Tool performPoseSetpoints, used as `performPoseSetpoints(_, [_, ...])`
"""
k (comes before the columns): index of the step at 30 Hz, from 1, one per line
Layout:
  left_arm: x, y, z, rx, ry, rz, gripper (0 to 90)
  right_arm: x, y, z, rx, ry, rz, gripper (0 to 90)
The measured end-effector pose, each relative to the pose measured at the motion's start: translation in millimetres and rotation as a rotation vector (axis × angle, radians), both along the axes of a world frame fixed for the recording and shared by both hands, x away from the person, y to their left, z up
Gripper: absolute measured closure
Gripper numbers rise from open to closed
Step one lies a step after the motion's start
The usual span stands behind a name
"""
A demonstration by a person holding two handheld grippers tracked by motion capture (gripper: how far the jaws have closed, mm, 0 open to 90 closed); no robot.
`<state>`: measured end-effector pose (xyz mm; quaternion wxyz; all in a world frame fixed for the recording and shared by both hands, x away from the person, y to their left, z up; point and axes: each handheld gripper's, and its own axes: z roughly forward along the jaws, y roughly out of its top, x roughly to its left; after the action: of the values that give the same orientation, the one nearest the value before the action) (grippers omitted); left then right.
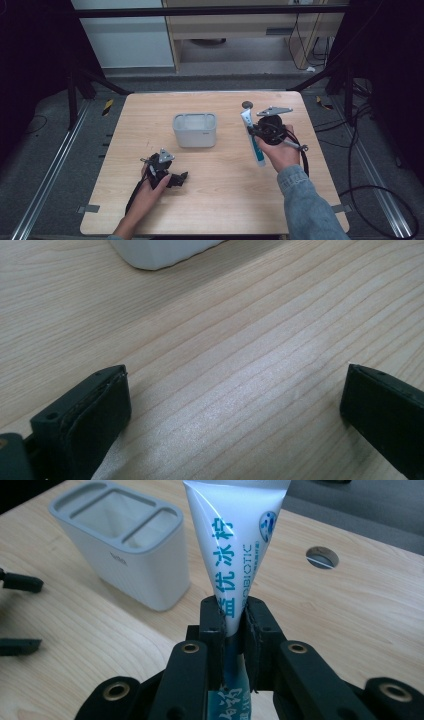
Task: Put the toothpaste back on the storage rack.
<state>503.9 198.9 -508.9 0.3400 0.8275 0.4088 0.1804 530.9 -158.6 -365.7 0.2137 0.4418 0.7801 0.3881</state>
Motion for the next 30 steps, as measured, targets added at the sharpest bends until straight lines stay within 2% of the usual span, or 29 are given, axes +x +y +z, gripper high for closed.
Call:
performPoseSetpoints(9, [0.4, -0.1, 0.0, 0.0, 0.001, -0.001, 0.0, 6.4, 31.2, 5.5, 0.041, -0.048, 0.025, 80.1])
performPoseSetpoints(20, [0.4, -0.3, -0.1, -0.002, 0.0, 0.0, 0.0, 11.1, 61.6, 12.8, 0.055, -0.077, 0.054, 80.2])
performPoseSetpoints(24, [0.4, -0.2, 0.0, -0.001, -0.001, 0.0, 0.0, 11.7, 70.0, 19.8, 0.054, -0.093, 0.056, 80.2])
performPoseSetpoints(28, [0.4, -0.2, -0.1, 0.0, -0.002, -0.001, 0.0, 12.2, 76.6, 28.0, 0.082, -0.118, 0.05, 80.2])
performPoseSetpoints(30, [0.3, -0.2, -0.1, -0.001, -0.002, 0.0, 0.0, 13.3, 80.4, 32.4, 0.075, -0.131, 0.054, 80.2])
